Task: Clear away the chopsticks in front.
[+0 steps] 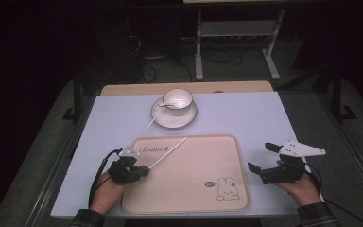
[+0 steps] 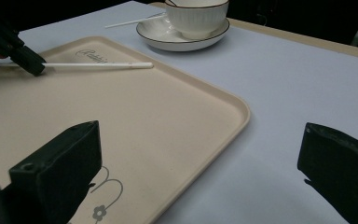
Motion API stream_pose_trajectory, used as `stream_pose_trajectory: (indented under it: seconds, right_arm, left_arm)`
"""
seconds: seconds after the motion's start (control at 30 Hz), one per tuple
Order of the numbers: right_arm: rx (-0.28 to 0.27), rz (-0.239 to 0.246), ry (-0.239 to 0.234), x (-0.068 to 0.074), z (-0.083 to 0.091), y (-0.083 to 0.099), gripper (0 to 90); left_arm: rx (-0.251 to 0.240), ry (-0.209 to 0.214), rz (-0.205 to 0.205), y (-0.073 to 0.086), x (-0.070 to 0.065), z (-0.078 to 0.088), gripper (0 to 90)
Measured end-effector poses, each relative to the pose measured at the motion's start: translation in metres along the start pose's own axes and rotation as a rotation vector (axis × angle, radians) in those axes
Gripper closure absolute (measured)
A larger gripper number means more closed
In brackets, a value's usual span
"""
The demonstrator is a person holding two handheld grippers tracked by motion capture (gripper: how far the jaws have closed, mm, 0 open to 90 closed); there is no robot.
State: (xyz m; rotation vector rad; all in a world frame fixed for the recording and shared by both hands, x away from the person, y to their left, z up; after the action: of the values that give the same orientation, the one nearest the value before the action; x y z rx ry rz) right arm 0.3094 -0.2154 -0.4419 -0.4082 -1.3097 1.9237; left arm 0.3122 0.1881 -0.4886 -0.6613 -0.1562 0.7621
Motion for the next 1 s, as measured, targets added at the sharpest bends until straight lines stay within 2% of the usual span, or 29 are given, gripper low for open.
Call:
stream_pose_trajectory:
  seconds: [0.33, 0.37, 0.5, 0.63, 0.8, 1.0]
  right_arm:
    - [0.002, 0.002, -0.001, 0.0, 0.0, 0.0, 0.0]
    - [0.001, 0.002, 0.0, 0.0, 0.0, 0.0, 0.0]
    - [0.001, 0.0, -0.001, 0.001, 0.0, 0.0, 0.0]
    - [0.006, -0.001, -0.004, 0.001, -0.002, 0.0, 0.0]
    - [0.003, -0.005, 0.0, 0.0, 0.0, 0.001, 0.0]
    - [0.005, -0.006, 0.002, 0.0, -0.001, 0.0, 0.0]
  left_arm:
    - [-0.003, 0.005, 0.005, 0.0, 0.0, 0.0, 78.1]
    - [-0.006, 0.005, 0.004, -0.001, 0.0, 0.002, 74.6]
    - [-0.058, 0.04, 0.031, -0.008, 0.002, 0.008, 48.0]
    - [-0.076, 0.02, 0.029, -0.018, 0.007, 0.01, 28.4]
    - [-0.111, -0.002, 0.019, -0.04, 0.02, 0.016, 25.7]
    - [-0.134, -0.036, 0.007, -0.073, 0.042, 0.015, 29.7]
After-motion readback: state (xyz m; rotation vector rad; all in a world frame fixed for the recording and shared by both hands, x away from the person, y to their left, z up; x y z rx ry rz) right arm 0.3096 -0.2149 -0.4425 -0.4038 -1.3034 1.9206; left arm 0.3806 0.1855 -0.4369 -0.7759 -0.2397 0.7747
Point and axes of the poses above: each handheld gripper's, and its own axes: z roughly backward along the jaws, y roughly out of its underside, x roughly to its left, the point moved 7 cm from there along -z, roughly forward along the jaws, and after that the axes turned 4 degrees about -z, right-handed, at the moved point
